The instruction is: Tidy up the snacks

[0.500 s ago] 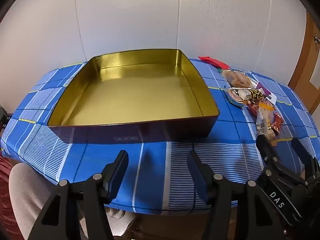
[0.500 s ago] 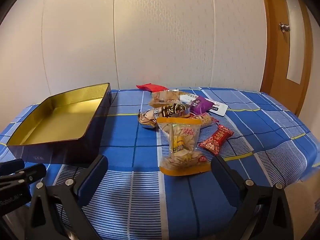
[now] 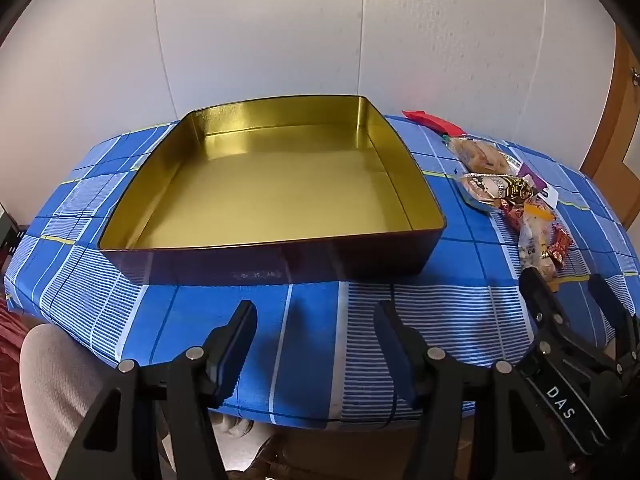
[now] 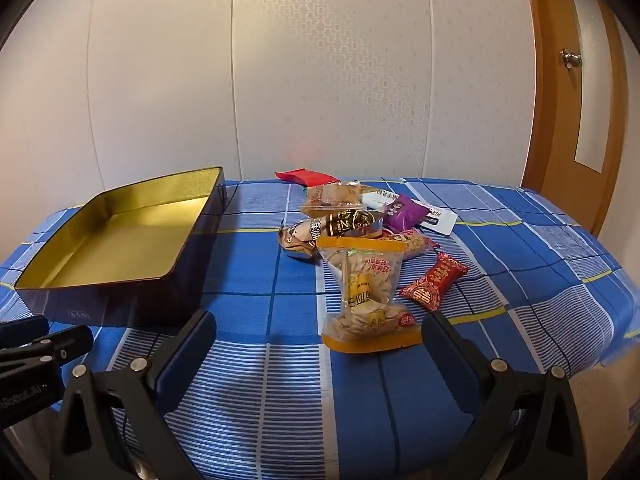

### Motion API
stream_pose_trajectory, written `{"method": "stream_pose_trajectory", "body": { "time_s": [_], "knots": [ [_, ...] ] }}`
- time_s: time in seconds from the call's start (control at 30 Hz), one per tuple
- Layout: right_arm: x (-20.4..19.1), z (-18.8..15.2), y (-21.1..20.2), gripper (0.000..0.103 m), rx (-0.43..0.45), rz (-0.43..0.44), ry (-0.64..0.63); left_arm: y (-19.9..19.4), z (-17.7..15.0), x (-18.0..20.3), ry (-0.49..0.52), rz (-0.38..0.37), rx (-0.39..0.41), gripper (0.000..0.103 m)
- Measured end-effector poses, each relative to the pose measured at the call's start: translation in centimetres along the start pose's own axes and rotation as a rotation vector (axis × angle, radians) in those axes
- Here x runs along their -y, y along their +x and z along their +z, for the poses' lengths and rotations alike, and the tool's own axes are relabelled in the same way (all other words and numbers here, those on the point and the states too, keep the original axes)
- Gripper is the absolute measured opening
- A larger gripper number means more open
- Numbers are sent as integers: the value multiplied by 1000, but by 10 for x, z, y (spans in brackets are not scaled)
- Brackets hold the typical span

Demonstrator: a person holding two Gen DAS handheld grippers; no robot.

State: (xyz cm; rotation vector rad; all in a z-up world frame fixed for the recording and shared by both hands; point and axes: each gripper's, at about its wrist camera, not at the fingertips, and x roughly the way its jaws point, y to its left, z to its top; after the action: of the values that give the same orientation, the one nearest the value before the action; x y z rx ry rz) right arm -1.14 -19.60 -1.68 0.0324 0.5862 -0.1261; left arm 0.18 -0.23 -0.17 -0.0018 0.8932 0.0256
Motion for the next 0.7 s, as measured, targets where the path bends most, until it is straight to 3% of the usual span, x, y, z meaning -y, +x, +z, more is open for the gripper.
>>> {"method": "stream_pose_trajectory", "body": {
  "time_s": [0.7],
  "knots": [
    [-4,-3,6,103,-20,4,-7,3,-7,-2,-5,4,-7,62]
  ]
}}
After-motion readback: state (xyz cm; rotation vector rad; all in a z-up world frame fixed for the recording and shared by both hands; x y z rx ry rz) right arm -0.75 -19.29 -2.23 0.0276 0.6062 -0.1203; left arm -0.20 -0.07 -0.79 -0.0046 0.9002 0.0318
